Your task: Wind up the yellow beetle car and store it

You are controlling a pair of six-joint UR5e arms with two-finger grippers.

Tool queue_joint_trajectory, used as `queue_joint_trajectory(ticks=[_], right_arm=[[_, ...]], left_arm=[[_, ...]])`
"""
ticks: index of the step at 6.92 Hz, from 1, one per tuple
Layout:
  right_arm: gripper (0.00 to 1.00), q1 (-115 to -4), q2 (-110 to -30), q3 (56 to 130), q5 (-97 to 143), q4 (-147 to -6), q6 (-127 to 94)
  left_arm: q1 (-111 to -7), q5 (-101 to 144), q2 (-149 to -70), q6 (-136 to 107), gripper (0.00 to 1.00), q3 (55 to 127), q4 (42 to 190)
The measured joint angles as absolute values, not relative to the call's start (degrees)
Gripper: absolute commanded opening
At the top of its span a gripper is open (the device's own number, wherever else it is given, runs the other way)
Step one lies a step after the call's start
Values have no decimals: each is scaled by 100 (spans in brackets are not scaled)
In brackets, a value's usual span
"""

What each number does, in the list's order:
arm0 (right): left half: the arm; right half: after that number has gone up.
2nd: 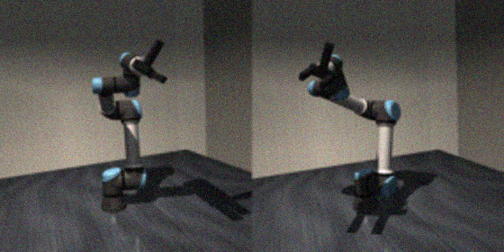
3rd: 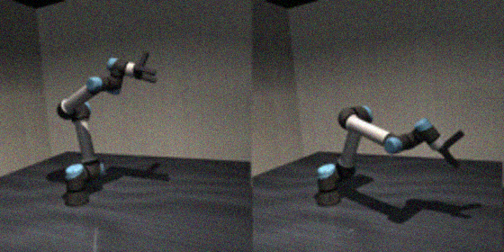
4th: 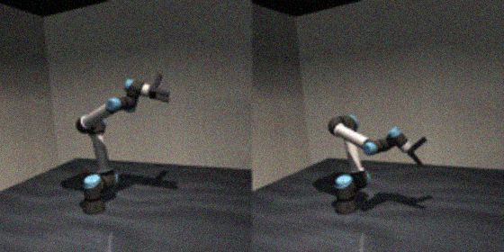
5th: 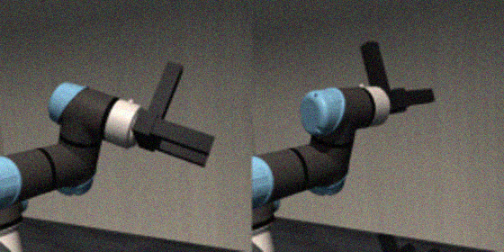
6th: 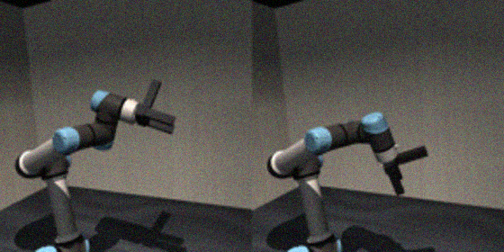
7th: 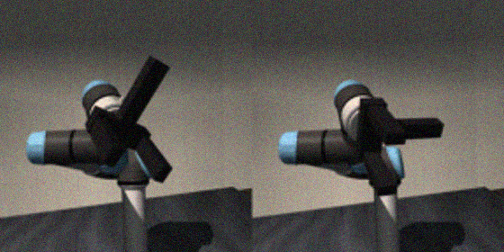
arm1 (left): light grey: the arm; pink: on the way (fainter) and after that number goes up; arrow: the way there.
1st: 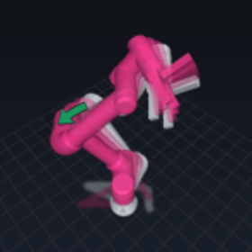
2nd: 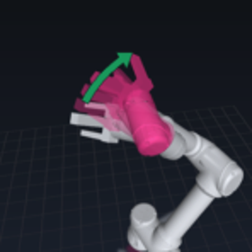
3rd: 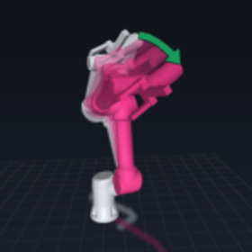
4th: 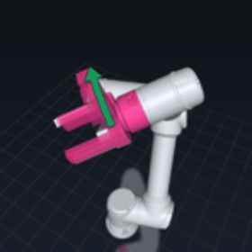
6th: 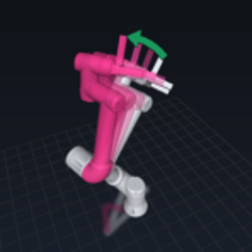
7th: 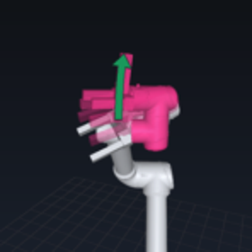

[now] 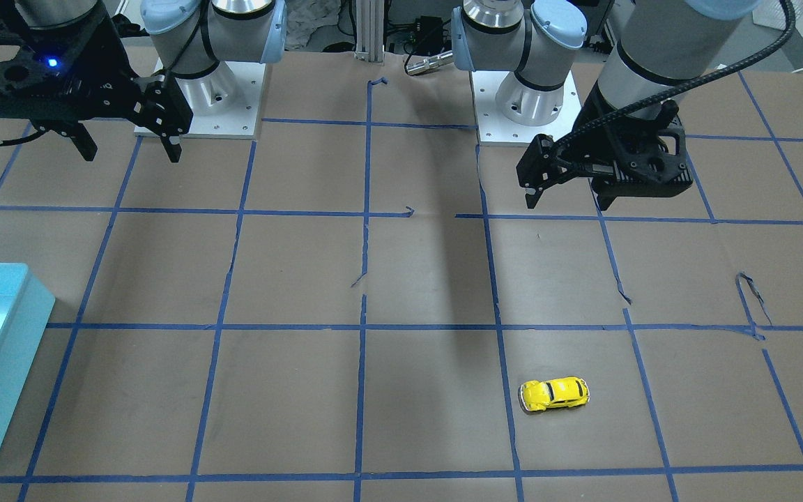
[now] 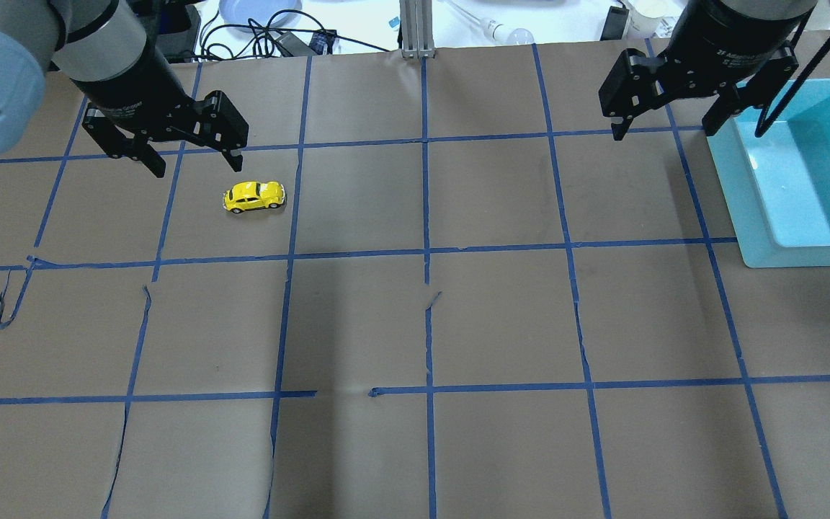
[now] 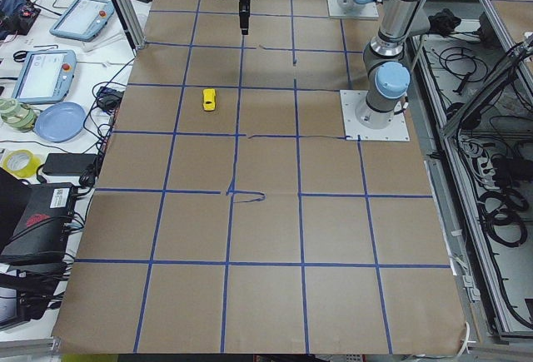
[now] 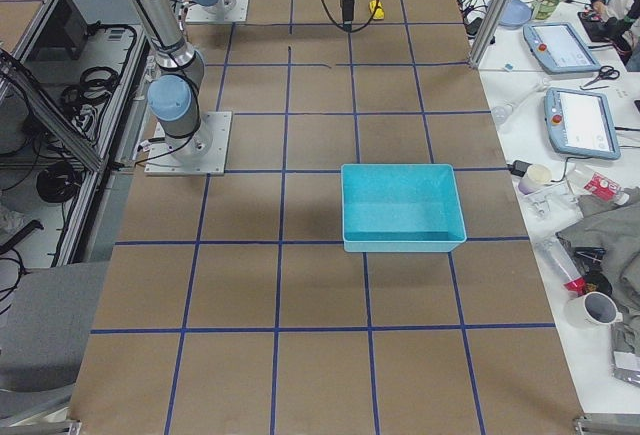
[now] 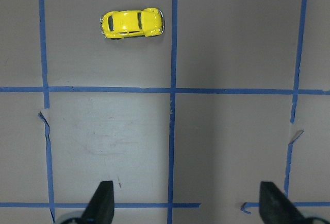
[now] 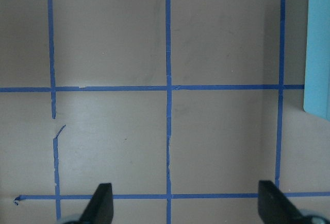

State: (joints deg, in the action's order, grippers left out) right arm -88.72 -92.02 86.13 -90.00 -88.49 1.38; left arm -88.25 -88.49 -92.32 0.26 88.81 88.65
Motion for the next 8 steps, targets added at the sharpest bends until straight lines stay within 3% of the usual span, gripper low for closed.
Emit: queue_joint_trajectory(ticks=[8], right_arm=[[100,-8871,-9202,8613,-9000,-8857,141]], left_arm=[[-8827,-8883,-9213,26,100,8999,8853]])
